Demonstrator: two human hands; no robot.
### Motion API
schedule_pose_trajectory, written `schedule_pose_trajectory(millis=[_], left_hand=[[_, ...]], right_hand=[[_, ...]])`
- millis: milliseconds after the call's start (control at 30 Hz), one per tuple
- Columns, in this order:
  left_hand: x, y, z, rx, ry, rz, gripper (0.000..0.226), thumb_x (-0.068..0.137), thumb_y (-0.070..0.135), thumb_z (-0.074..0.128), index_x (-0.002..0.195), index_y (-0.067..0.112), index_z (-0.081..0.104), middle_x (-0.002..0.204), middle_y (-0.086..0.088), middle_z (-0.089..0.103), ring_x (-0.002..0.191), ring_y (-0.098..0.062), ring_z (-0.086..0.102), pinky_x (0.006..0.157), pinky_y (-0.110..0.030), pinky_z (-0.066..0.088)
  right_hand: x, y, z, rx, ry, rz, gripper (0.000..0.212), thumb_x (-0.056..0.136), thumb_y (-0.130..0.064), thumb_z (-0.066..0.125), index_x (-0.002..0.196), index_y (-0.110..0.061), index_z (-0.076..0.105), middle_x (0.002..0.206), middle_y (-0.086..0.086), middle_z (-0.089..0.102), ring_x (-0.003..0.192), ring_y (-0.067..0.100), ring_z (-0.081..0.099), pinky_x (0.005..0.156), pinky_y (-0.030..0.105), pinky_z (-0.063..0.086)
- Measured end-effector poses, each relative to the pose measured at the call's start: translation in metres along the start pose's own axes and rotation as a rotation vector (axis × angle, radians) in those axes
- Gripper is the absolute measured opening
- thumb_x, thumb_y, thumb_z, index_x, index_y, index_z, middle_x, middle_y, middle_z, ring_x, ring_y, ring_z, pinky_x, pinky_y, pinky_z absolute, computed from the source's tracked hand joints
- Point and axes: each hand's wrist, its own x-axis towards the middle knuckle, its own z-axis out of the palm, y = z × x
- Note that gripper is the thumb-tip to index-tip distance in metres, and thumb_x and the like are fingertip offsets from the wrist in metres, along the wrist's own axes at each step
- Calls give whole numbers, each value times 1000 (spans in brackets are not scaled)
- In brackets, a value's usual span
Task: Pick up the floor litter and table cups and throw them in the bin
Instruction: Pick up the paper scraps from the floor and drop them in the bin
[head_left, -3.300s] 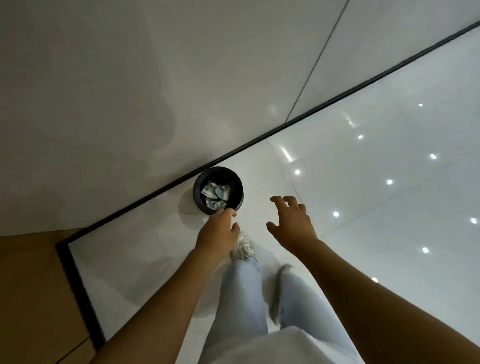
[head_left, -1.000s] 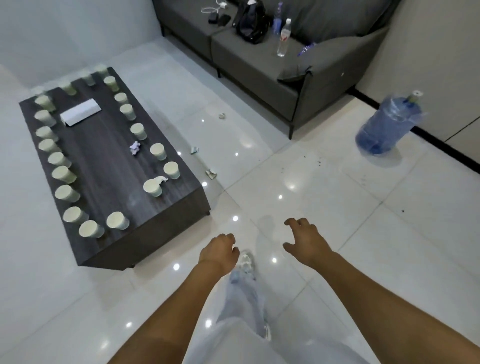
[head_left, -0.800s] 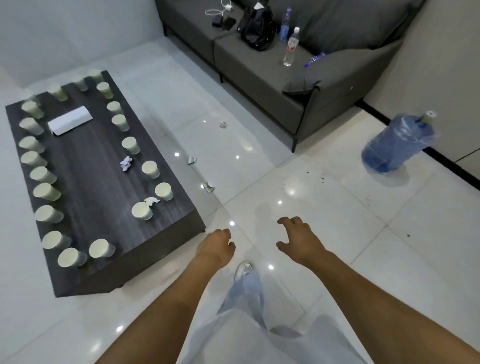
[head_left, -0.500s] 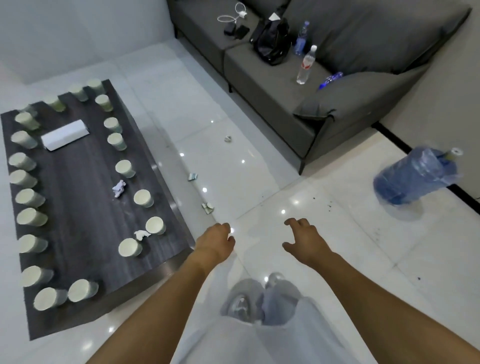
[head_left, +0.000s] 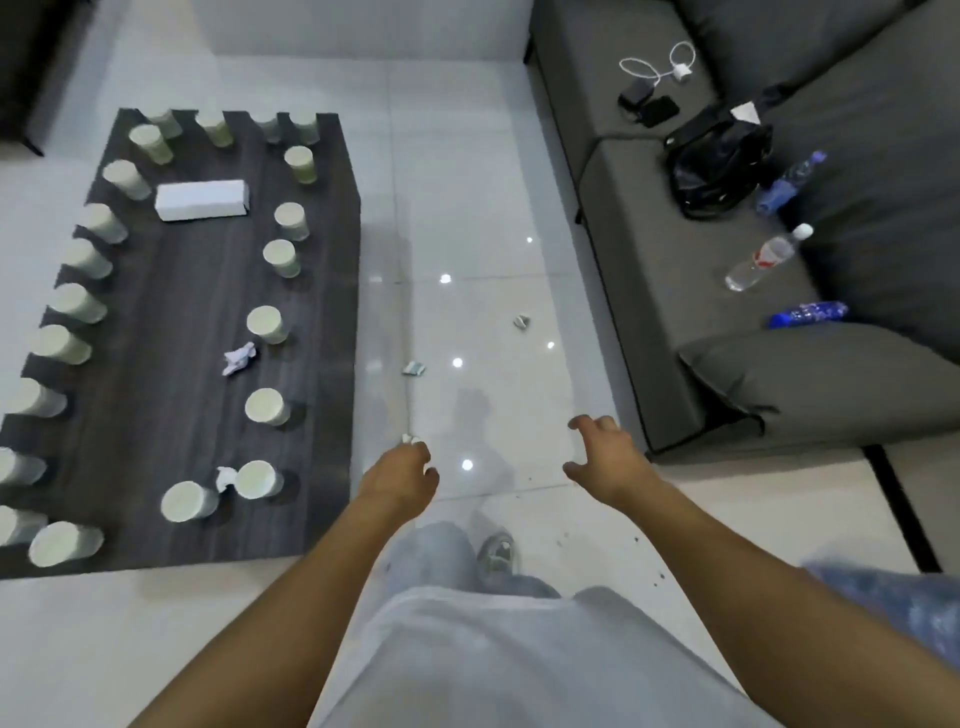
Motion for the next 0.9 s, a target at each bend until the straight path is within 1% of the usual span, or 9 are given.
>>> schedule_pose_trajectory(millis=[67,133,233,333,400,567,667,767,900], left_hand=[[7,3,-6,-61,19,-67,34,96,29,46,125,12,54,128,-10,56,113,-28,55,90,-32,43],[21,4,-12,-112,41,-133,35,95,29,48,126,14,54,128,-10,56,114,-29,56,91,-32,44],[49,7,-28,-185,74,-209,30,94,27,49,119,12,58,123,-11,60,109,-29,58,88,-32,46],[87,8,-44,-224,97,-259,29,94,28,48,114,10,58,119,-10,61,104,-29,59,86,-34,49],[109,10,-53,-259,98,-299,30,94,28,48,114,10,58,118,-11,61,102,-29,60,86,-35,50],[149,16,-61,-349,117,-381,32,94,28,48,120,10,56,125,-12,57,111,-29,56,90,-35,46],[154,18,-52,-435,132,-468,33,95,28,48,122,11,55,126,-11,58,113,-29,55,91,-34,44],[158,17,-29,-549,147,-601,35,96,27,48,126,12,54,128,-10,57,117,-27,54,94,-33,43],[162,18,10,-732,174,-791,31,94,27,49,120,11,57,124,-11,59,113,-28,55,93,-35,46]], right_hand=[[29,-11,-17,-48,-44,-68,56,91,-28,59,141,-21,34,136,8,39,121,27,41,84,37,47],[60,-27,-30,-74,-70,-150,57,91,-28,59,141,-22,34,137,8,38,122,27,41,86,37,47],[103,-53,-46,-106,-102,-257,57,91,-28,59,142,-21,33,138,8,38,123,28,40,92,38,47],[142,-74,-60,-140,-142,-346,58,91,-29,60,142,-21,33,138,8,38,123,28,41,92,37,45],[166,-82,-71,-172,-169,-386,59,91,-29,59,143,-21,32,138,8,38,122,28,41,92,37,46],[226,-92,-99,-268,-210,-423,58,91,-27,58,143,-20,33,137,9,39,120,28,43,90,36,47],[252,-98,-105,-367,-294,-459,58,91,-27,59,143,-19,33,137,9,38,121,28,42,91,37,47],[277,-108,-99,-448,-376,-547,58,91,-27,59,143,-20,33,137,9,39,121,28,42,93,36,46],[311,-122,-77,-623,-485,-666,59,90,-28,60,142,-20,34,137,9,39,120,28,43,95,38,46]])
